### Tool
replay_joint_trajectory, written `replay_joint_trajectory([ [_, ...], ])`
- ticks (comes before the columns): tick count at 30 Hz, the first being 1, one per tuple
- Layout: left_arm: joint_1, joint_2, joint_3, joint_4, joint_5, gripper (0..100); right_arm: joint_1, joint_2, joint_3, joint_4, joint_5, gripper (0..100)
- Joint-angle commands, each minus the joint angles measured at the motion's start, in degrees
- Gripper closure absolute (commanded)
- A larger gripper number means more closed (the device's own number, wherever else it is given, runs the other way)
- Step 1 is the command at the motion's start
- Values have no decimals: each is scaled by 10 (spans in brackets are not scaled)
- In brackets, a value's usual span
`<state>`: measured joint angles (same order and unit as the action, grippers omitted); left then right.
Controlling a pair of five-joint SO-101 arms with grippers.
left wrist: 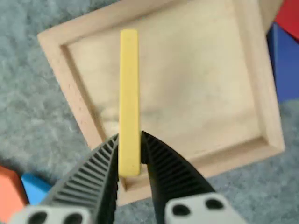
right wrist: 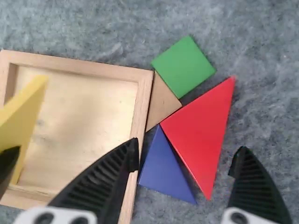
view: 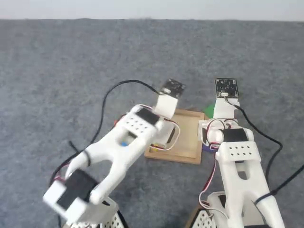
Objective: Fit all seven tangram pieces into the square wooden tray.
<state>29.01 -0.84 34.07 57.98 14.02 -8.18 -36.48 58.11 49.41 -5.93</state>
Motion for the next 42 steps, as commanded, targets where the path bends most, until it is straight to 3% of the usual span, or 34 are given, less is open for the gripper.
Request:
replay_joint_trajectory([
  [1, -4, 40, -74, 35, 12, 988, 7, -4, -34, -8, 6, 680],
  [8, -1, 60, -123, 110, 25, 970, 7, -4, -34, -8, 6, 680],
  [13, -5, 58, -152, 165, 86, 781, 7, -3, -34, -12, 6, 680],
  [17, 8, 57, -155, 179, 91, 646, 9, -3, -34, -14, 6, 680],
  [29, 25, -16, -135, 178, 92, 644, 13, -3, -35, -14, 7, 680],
  [32, -19, -86, -113, 176, 86, 644, 13, -3, -34, -14, 7, 680],
  [36, -149, -207, -86, 150, 29, 644, 6, -3, -33, -9, 9, 681],
  [40, -306, -290, -24, 18, -25, 644, -27, -3, -33, 1, 30, 687],
  [42, -360, -307, 17, -68, -25, 644, -58, -2, -33, 12, 68, 738],
])
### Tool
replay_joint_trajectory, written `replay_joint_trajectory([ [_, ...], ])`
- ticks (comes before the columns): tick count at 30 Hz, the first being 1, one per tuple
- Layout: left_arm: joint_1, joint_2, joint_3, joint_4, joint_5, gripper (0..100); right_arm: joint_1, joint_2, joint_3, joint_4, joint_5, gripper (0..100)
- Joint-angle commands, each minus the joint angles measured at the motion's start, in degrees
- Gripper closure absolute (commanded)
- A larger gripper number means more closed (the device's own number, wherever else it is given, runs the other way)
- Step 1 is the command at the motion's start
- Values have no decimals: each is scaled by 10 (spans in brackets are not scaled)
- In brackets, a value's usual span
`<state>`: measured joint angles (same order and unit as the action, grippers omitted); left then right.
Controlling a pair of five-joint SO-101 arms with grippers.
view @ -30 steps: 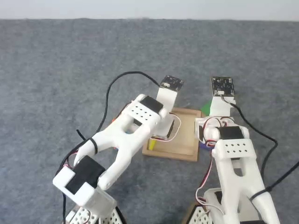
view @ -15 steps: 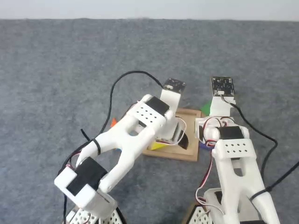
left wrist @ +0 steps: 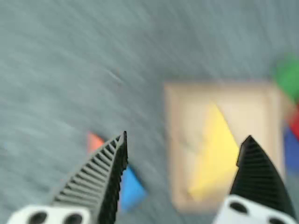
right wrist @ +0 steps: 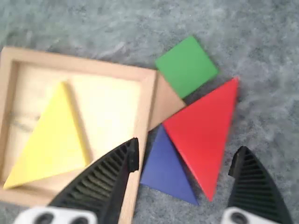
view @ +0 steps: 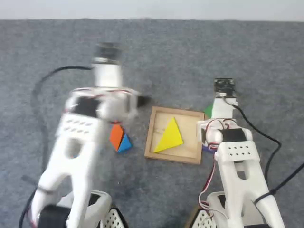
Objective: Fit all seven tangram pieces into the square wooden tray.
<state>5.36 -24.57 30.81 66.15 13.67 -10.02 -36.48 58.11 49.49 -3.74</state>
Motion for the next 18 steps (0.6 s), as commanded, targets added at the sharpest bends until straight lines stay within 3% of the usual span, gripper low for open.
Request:
replay_joint_trajectory([
  [1, -144, -70, 68, -187, -21, 645, -58, 1, -33, 15, 62, 780],
  [3, -165, -74, 97, -233, -24, 676, -90, 3, -31, 19, 83, 876],
  [6, -193, -76, 122, -239, -34, 769, -131, 3, -15, 6, 104, 974],
  [10, -239, -75, 163, -242, -110, 887, -164, 4, 24, -44, 115, 978],
  [14, -270, -75, 221, -243, -167, 930, -158, 4, 43, -65, 125, 989],
  [18, -277, -76, 290, -249, -211, 934, -122, -2, 35, -35, 270, 991],
])
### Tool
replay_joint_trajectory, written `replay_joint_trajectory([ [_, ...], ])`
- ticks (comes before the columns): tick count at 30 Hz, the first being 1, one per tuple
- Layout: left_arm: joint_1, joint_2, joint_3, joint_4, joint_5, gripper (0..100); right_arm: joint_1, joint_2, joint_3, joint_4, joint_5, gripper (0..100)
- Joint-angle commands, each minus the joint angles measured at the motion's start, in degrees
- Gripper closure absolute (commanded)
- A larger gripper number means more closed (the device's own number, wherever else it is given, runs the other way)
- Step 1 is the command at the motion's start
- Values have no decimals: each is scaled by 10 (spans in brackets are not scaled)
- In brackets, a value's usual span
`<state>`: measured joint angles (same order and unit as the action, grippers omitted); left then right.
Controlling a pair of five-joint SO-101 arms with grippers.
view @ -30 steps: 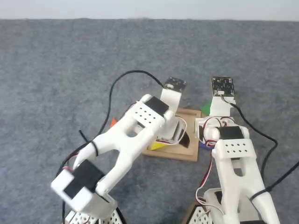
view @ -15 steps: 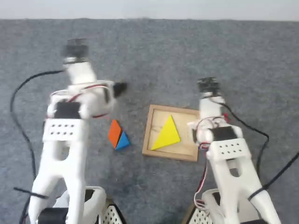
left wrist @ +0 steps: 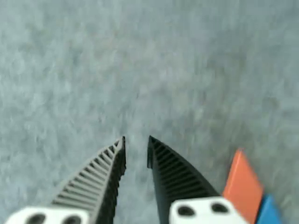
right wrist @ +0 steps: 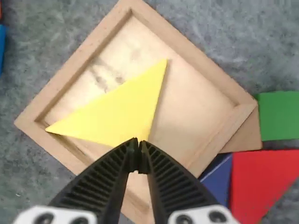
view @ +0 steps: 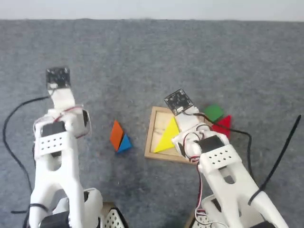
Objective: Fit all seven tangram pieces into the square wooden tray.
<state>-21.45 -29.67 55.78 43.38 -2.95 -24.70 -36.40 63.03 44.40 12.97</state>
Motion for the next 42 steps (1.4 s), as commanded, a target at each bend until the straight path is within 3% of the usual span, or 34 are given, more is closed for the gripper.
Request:
replay_joint_trajectory([
  [1, -10, -25, 55, -35, -61, 934, 27, 0, -19, 29, 149, 991],
  [3, -18, -25, 76, -61, -89, 934, 27, 2, -21, 40, 215, 991],
  [11, -20, -25, 80, -64, -101, 934, 27, 4, 3, 37, 279, 991],
  [16, -20, -24, 87, -65, -102, 931, 27, 36, 21, -36, 287, 991],
  [20, -20, -25, 93, -66, -110, 931, 27, 118, 11, -87, 355, 991],
  [25, -20, -24, 103, -66, -146, 931, 27, 187, -33, -91, 346, 991],
  [35, -19, -24, 106, -67, -147, 931, -55, 200, -62, -96, 349, 991],
  [42, -20, -24, 107, -67, -147, 931, -69, 201, -120, -96, 350, 990],
])
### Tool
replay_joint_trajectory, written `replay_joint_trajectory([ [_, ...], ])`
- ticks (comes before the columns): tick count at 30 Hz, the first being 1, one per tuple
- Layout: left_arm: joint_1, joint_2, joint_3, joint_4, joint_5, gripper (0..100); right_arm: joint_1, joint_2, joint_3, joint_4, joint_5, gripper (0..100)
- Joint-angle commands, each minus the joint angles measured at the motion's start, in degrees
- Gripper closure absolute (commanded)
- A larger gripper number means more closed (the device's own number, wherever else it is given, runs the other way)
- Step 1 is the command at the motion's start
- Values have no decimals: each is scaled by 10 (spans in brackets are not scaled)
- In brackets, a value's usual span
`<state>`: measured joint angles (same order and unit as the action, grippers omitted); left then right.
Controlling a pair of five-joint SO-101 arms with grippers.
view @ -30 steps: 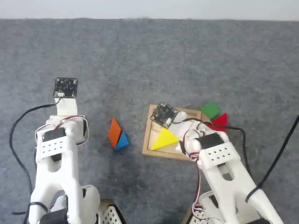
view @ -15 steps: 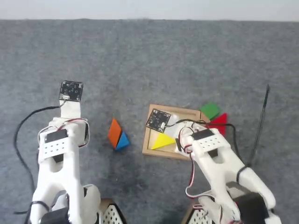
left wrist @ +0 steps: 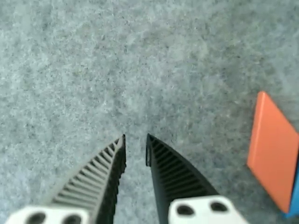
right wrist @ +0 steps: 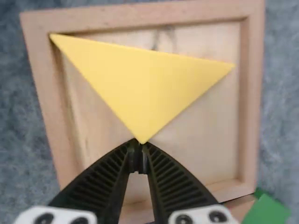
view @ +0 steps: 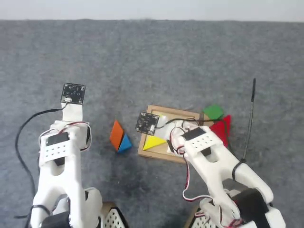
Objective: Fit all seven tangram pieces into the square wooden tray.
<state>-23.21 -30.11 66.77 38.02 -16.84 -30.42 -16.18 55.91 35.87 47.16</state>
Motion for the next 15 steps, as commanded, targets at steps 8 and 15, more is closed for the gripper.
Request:
replay_joint_trajectory([
  [8, -3, -19, -2, -13, -8, 931, -33, 64, -104, -11, 8, 990],
  [15, -3, -19, -2, -13, -8, 931, -35, 187, -192, -11, 4, 990],
])
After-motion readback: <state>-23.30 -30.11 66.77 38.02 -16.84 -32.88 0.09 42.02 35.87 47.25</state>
